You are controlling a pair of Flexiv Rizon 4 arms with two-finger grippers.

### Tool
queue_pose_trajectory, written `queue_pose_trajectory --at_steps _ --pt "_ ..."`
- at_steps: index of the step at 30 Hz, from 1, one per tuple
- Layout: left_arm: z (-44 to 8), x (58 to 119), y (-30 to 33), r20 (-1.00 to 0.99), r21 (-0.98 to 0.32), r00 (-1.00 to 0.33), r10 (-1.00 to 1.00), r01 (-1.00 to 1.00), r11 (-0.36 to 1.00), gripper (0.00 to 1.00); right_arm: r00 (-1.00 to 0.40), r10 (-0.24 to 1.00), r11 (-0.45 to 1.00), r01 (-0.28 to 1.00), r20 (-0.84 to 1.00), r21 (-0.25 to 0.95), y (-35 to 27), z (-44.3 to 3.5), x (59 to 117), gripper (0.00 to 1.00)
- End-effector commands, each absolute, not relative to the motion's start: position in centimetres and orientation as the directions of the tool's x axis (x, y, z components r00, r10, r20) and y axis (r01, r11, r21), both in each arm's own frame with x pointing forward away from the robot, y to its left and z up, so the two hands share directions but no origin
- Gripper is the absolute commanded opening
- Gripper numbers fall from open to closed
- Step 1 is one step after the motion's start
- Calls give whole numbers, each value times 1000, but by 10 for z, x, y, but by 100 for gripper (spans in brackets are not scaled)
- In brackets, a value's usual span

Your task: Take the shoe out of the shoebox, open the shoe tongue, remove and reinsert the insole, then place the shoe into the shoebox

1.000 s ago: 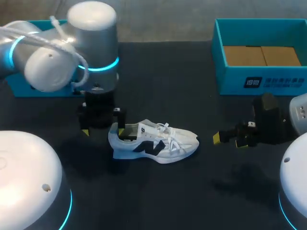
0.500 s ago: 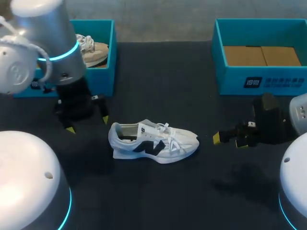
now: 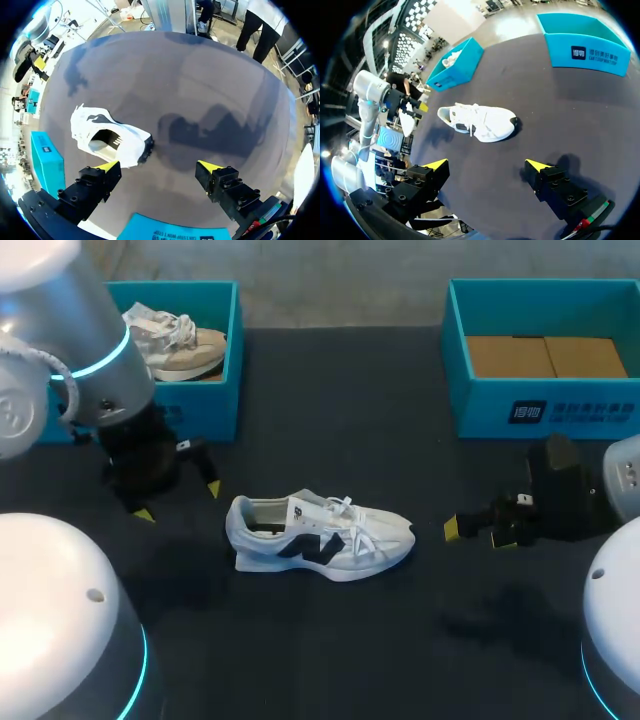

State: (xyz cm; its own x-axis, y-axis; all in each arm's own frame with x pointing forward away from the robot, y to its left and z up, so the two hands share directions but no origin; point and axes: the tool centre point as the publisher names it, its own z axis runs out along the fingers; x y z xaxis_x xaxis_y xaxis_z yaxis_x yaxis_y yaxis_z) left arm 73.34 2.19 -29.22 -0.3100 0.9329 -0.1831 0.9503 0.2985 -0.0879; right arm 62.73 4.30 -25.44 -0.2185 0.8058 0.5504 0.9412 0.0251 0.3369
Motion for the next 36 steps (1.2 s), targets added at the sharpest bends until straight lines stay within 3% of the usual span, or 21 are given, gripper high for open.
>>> queue_pose_trajectory --at_steps 1,6,14,19,22,36 --pt "-300 732 28 -102 -213 -498 861 857 470 100 -216 809 23 941 547 338 44 -254 625 100" --pt "-309 726 37 -64 -381 -706 705 670 637 100 -216 809 23 941 547 338 44 -254 625 100" --pt "-317 736 57 -61 -539 -886 459 416 732 100 -216 809 23 941 547 338 44 -254 625 100" --pt "-314 747 71 -56 -665 -953 299 259 701 100 -216 809 23 941 547 338 44 -254 625 100" --pt "-309 751 76 -51 -775 -972 231 185 605 100 -216 809 23 941 547 338 44 -254 625 100" --pt "-309 751 76 -51 -775 -972 231 185 605 100 -216 809 23 941 547 338 44 -254 625 100"
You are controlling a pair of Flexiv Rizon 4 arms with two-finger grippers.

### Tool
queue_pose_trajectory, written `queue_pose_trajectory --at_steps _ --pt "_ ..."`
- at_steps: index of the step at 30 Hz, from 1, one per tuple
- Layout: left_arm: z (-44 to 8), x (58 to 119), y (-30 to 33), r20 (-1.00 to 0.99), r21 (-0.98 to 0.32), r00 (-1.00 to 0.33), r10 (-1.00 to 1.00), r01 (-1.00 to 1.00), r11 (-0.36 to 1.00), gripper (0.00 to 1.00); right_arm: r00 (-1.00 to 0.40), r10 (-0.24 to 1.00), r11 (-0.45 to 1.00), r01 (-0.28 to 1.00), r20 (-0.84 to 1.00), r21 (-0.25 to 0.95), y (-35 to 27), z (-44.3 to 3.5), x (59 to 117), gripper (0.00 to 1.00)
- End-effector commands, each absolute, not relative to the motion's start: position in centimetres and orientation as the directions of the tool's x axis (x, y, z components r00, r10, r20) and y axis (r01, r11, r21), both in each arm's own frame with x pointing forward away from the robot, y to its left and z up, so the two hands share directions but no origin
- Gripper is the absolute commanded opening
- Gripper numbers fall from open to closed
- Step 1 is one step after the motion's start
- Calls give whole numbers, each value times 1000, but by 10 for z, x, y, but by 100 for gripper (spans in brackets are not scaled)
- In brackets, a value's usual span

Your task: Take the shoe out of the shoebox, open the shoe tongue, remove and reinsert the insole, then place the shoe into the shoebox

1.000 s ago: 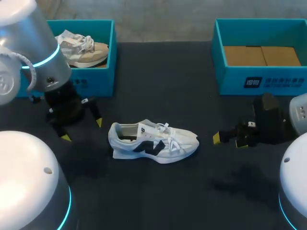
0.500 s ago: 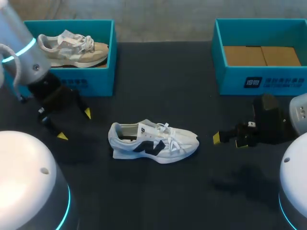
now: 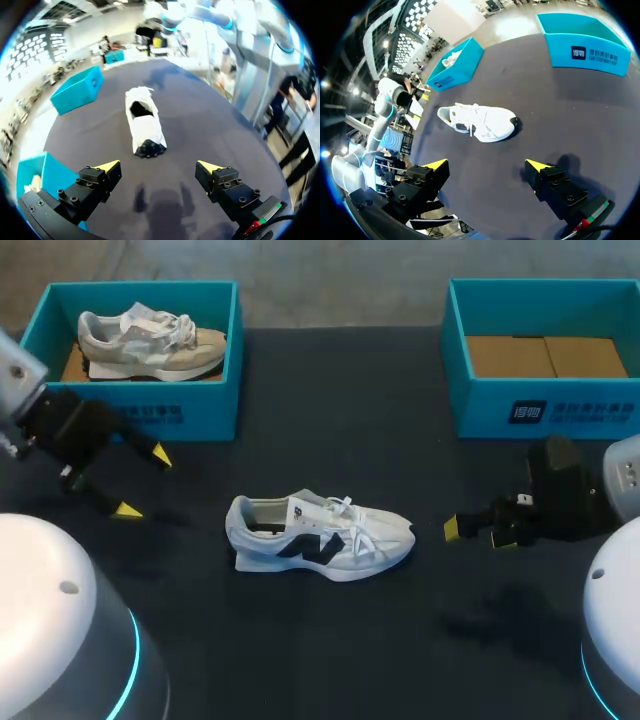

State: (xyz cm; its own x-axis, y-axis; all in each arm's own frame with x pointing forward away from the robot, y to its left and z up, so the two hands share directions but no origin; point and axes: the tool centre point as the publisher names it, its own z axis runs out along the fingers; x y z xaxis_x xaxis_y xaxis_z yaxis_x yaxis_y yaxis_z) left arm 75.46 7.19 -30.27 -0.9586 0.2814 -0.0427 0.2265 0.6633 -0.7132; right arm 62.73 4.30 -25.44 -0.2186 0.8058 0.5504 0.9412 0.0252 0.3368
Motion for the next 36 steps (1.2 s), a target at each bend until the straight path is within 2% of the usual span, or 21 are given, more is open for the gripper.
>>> queue_pose_trajectory --at_steps 1,27,36 --pt "-309 751 76 -51 -775 -972 231 185 605 100 -216 809 23 941 547 338 44 -254 625 100" --pt "-309 751 76 -51 -775 -972 231 185 605 100 -216 809 23 941 547 338 44 -254 625 100" --pt "-324 763 66 -61 -860 -987 147 127 494 100 -216 809 23 941 547 338 44 -254 625 100"
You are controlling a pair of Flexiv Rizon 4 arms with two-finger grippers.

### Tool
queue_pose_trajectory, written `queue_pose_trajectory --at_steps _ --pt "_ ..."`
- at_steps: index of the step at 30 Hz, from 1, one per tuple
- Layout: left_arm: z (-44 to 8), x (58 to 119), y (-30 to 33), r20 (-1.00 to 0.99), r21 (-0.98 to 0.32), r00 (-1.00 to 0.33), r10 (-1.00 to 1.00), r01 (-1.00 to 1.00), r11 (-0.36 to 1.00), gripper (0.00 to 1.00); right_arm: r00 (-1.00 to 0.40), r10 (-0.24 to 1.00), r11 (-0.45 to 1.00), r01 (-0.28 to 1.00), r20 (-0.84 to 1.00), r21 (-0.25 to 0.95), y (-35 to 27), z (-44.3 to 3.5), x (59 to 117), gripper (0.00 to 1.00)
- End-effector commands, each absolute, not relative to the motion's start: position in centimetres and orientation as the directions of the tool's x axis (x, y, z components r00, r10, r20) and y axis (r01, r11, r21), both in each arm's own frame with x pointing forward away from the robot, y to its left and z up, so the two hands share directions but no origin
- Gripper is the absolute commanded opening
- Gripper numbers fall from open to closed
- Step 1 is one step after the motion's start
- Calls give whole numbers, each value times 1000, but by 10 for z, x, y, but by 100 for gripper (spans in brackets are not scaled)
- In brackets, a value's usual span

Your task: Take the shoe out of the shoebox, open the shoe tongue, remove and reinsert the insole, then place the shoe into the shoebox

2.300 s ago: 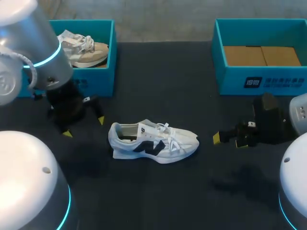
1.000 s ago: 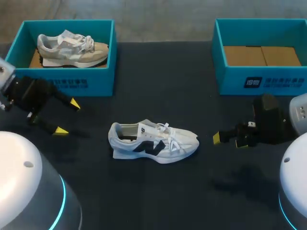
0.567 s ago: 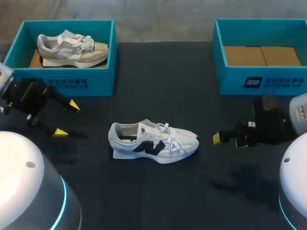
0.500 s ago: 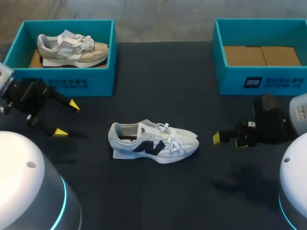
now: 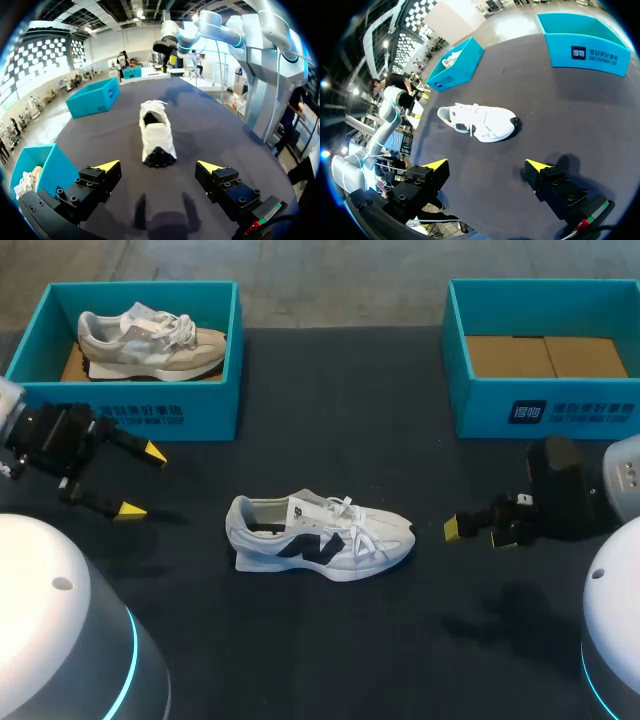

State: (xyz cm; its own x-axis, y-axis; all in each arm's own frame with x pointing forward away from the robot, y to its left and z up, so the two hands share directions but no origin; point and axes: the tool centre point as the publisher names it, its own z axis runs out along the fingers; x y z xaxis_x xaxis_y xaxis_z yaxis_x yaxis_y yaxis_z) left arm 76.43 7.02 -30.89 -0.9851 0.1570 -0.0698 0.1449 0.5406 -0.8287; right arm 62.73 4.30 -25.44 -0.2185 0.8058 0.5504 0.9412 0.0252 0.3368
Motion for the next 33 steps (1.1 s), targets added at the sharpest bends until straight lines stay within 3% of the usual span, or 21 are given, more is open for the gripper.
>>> queue_pose_trajectory --at_steps 1,33 --pt "-328 763 64 -55 -863 -987 149 122 490 100 -216 809 23 941 547 338 44 -254 625 100" --pt "-400 762 -25 6 -927 -999 43 10 375 100 -216 809 23 941 547 338 44 -254 625 100"
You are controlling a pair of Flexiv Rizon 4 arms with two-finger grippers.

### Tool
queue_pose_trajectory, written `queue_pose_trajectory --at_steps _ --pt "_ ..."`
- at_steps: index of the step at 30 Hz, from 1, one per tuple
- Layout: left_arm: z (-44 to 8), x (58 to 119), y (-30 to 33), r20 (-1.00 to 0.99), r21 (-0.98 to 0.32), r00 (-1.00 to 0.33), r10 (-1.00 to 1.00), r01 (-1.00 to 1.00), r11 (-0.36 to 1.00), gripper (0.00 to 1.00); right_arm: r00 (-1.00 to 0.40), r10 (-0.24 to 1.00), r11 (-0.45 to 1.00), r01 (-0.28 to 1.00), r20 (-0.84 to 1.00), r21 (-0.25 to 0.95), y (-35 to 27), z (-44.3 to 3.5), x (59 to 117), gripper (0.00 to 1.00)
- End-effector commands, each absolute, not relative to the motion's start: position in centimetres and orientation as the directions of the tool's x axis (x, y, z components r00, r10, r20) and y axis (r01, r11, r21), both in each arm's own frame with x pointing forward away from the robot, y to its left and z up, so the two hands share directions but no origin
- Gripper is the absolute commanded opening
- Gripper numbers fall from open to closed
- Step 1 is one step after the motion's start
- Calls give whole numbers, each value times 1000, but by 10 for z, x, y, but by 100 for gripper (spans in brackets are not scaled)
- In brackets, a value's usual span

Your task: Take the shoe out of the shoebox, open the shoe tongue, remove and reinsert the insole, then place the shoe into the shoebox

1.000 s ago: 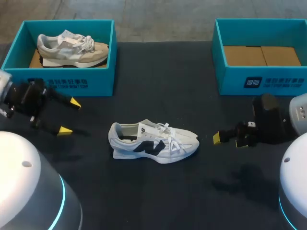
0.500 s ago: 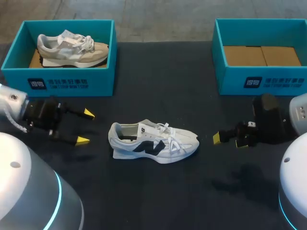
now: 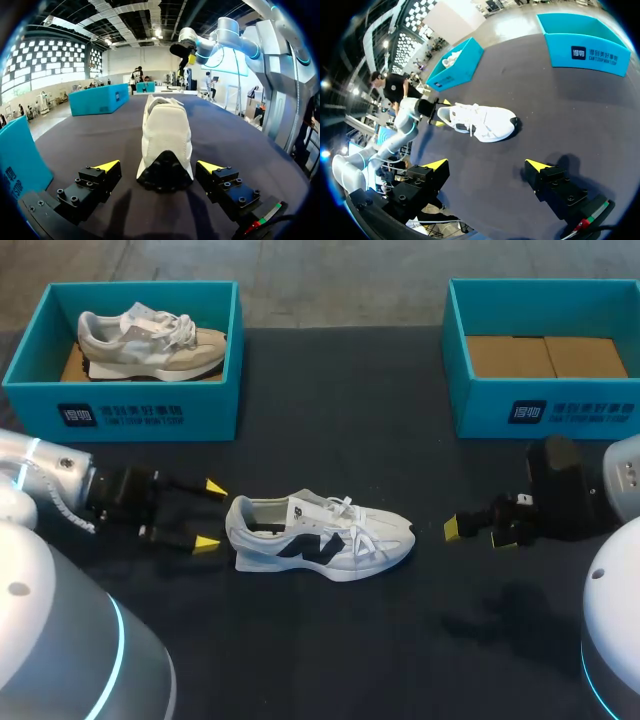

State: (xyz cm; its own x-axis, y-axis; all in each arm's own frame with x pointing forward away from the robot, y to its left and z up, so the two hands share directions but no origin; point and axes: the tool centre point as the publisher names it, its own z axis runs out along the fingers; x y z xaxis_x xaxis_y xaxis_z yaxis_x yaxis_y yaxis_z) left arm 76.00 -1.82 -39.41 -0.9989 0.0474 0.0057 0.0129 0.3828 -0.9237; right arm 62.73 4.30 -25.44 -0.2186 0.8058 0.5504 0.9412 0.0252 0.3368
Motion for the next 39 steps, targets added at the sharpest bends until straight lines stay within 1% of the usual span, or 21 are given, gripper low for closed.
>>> queue_pose_trajectory --at_steps 1,14,39 --pt "-400 762 -25 6 -927 -999 43 10 375 100 -216 809 23 941 547 338 44 -254 625 100" --pt "-416 759 -47 42 -934 -998 55 -20 356 100 -216 809 23 941 547 338 44 -254 625 100" --pt "-423 748 -71 44 -936 -996 78 -14 352 100 -216 809 23 941 547 338 44 -254 625 100"
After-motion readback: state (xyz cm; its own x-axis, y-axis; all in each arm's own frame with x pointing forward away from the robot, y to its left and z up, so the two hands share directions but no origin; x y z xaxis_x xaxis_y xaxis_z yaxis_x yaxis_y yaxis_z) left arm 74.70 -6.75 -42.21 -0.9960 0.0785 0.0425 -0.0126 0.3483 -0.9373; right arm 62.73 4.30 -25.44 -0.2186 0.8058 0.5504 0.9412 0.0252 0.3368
